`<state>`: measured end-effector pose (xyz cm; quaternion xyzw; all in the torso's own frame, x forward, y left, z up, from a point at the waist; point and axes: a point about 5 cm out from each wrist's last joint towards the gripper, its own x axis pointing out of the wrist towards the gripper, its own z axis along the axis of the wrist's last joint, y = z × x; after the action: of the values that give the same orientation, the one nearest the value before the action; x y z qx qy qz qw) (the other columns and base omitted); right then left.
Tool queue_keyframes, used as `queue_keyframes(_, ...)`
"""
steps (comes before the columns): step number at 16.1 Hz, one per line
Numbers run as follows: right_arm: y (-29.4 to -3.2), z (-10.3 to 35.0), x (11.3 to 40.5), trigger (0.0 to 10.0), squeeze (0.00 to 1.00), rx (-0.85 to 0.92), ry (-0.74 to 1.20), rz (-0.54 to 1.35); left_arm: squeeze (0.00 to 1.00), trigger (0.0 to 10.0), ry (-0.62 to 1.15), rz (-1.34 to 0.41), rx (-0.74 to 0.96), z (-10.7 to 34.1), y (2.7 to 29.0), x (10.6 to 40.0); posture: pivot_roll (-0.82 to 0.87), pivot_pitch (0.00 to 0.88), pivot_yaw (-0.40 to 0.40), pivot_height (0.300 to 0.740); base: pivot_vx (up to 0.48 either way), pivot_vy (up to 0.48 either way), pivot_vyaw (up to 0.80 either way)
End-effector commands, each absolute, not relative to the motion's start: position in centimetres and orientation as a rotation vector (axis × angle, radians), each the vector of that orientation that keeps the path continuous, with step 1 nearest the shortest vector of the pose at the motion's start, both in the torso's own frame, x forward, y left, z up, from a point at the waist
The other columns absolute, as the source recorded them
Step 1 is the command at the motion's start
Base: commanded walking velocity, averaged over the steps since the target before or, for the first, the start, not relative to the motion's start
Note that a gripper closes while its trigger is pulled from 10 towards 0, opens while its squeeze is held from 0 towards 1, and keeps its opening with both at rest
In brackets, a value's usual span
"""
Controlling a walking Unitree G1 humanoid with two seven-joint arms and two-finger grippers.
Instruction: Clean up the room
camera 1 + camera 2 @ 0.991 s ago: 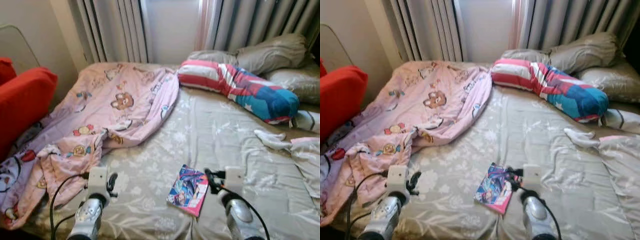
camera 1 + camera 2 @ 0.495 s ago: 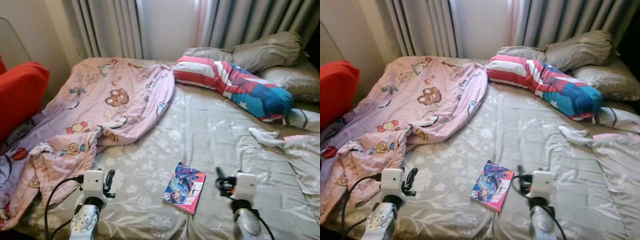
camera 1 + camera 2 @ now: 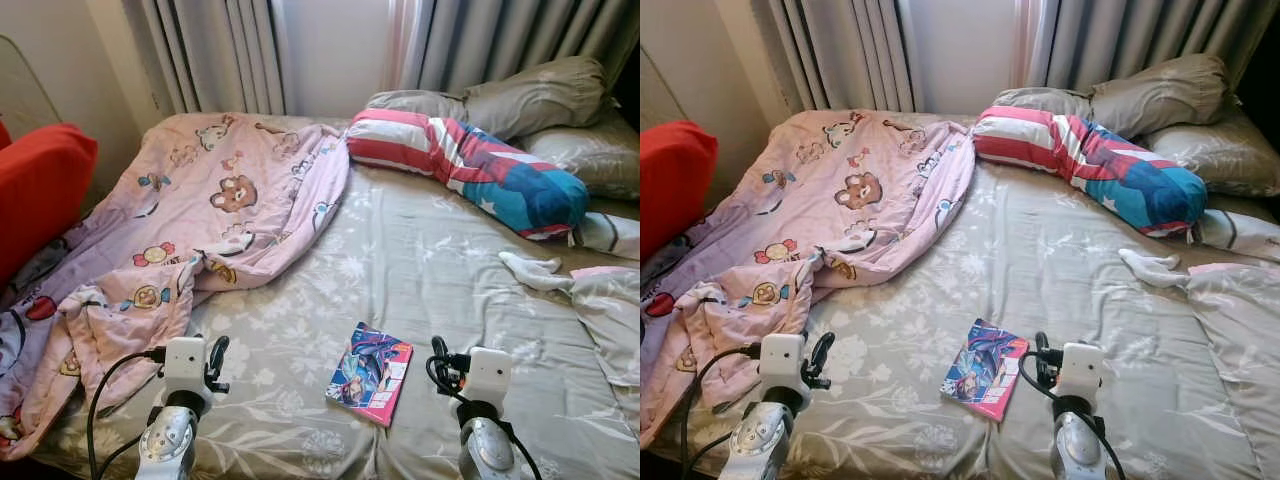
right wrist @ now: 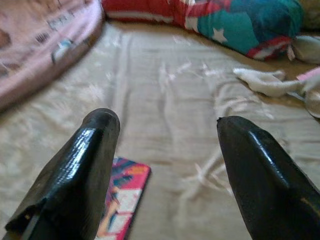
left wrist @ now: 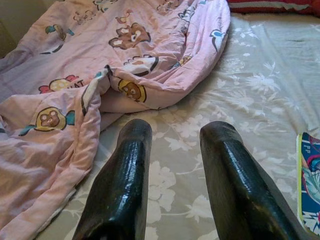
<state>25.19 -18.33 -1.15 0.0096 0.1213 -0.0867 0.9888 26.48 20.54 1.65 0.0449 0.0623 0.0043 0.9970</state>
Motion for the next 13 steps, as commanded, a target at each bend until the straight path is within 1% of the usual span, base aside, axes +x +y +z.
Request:
queue_keyframes(1, -18.58, -1.57, 24.98, 10.0, 0.00, 0.005, 0.280, -0.180, 0.00, 10.0, 0.122, 0.006, 0.073, 1.90, 20.44, 26.77, 0.12, 0.034, 0.010, 0.725, 0.000, 0.000, 0.00)
queue_keyframes(8, -18.71, -1.44, 25.09, 10.0, 0.00, 0.000, 0.276, -0.183, 0.00, 10.0, 0.106, -0.034, 0.095, 2.37, 19.97, 27.05, 0.13, 0.042, 0.006, 0.651, 0.000, 0.000, 0.00)
queue_keyframes(13, -18.48, -1.49, 25.06, 10.0, 0.00, 0.018, 0.277, -0.175, 0.00, 10.0, 0.095, -0.053, 0.104, 2.88, 19.81, 27.33, 0.13, 0.068, 0.009, 0.651, 0.000, 0.000, 0.00)
